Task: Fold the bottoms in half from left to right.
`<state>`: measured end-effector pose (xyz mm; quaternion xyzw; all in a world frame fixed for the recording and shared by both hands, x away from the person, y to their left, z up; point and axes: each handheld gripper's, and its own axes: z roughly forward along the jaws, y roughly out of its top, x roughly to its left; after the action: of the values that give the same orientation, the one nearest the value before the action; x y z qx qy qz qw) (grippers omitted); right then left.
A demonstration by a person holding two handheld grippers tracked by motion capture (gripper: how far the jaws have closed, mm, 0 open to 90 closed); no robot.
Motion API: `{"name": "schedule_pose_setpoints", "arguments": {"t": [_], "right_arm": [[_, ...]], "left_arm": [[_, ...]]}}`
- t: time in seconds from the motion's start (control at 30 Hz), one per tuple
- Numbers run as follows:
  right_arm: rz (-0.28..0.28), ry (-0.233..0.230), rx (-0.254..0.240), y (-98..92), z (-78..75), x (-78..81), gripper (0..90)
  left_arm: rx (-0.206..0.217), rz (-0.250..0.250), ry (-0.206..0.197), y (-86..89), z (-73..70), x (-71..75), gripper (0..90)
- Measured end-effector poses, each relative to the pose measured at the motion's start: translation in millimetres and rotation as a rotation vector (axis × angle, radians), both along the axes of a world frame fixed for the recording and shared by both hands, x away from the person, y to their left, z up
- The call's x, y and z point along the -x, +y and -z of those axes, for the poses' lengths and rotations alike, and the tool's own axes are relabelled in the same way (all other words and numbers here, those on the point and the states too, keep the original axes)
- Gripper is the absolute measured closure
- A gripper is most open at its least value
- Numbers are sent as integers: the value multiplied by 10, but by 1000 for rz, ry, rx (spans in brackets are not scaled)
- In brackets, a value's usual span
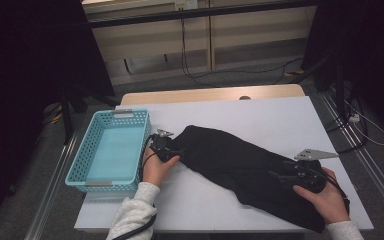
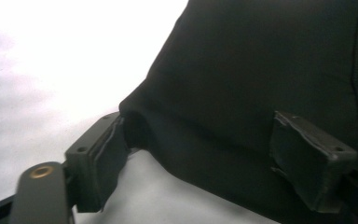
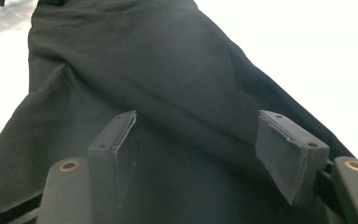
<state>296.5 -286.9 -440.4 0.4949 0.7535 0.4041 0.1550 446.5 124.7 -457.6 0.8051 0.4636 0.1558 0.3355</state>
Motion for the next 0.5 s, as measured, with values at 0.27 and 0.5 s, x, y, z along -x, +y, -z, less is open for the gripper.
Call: {"name": "schedule_pose_setpoints", "arguments": {"t": [0.27,0.5], "right_arm": [[0,-2,1,9,-8,11,302],[2,-8,-18,37,-30,41,289]], "left_arm": [[0,29,23,-28,-44,5,392],[30,39,49,-36,-66,0,529]]}}
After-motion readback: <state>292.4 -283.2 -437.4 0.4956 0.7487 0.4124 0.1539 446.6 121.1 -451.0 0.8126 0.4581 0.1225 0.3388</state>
